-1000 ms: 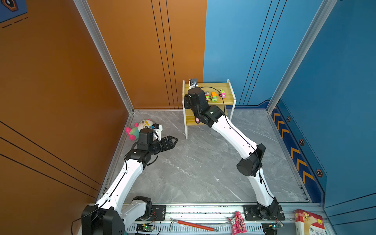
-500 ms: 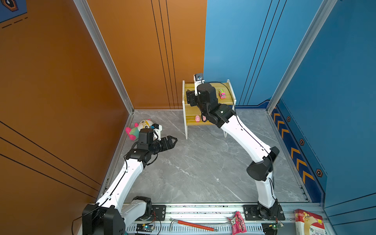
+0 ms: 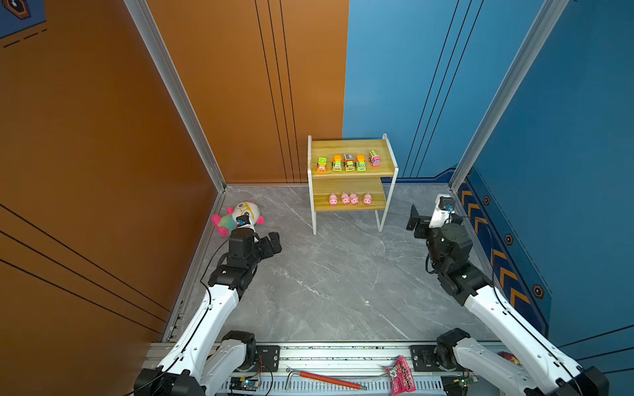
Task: Organize plastic toys on shelves
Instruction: Reset both arms
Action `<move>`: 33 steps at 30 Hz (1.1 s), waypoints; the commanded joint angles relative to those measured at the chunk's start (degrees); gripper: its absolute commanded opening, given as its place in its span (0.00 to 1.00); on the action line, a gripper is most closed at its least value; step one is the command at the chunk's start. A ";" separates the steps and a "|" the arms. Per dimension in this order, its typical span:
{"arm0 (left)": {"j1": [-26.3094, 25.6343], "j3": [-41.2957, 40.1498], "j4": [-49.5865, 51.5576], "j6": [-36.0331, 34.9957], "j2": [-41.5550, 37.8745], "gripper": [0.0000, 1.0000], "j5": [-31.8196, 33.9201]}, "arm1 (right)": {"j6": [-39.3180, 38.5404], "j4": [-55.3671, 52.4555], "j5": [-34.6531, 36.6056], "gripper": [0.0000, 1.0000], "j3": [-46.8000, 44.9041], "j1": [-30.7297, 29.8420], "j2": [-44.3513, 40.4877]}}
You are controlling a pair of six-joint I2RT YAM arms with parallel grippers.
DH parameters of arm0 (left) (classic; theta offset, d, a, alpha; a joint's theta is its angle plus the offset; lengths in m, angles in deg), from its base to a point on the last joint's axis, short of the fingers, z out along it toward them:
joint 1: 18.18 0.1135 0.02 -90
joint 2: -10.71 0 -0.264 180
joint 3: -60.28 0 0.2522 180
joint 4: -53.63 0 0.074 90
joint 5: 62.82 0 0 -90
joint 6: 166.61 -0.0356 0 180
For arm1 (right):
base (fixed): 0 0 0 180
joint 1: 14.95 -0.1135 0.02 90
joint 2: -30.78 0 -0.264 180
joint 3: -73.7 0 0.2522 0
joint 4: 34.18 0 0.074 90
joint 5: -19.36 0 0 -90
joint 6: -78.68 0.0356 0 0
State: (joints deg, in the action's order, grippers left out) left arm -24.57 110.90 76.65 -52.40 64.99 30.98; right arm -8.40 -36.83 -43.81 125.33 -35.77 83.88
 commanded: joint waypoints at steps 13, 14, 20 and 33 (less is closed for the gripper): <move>-1.12 -16.86 -53.56 -26.99 23.49 0.98 12.39 | 1.80 44.53 -8.93 1.00 -26.06 16.41 21.37; -2.65 -16.51 -54.34 -29.26 24.66 0.98 13.66 | 2.05 45.66 -9.17 1.00 -25.26 16.96 23.28; 1.84 -17.42 -70.05 -25.29 37.26 0.98 15.23 | -0.82 42.52 -9.47 1.00 -19.41 14.72 33.78; 2.53 -15.94 -63.84 -23.93 35.27 0.98 14.17 | 0.76 42.02 -13.60 1.00 -17.00 17.74 35.59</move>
State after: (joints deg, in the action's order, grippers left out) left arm -21.73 94.55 14.14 -76.60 100.60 44.40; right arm -7.92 6.55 -56.60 108.30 -17.95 119.92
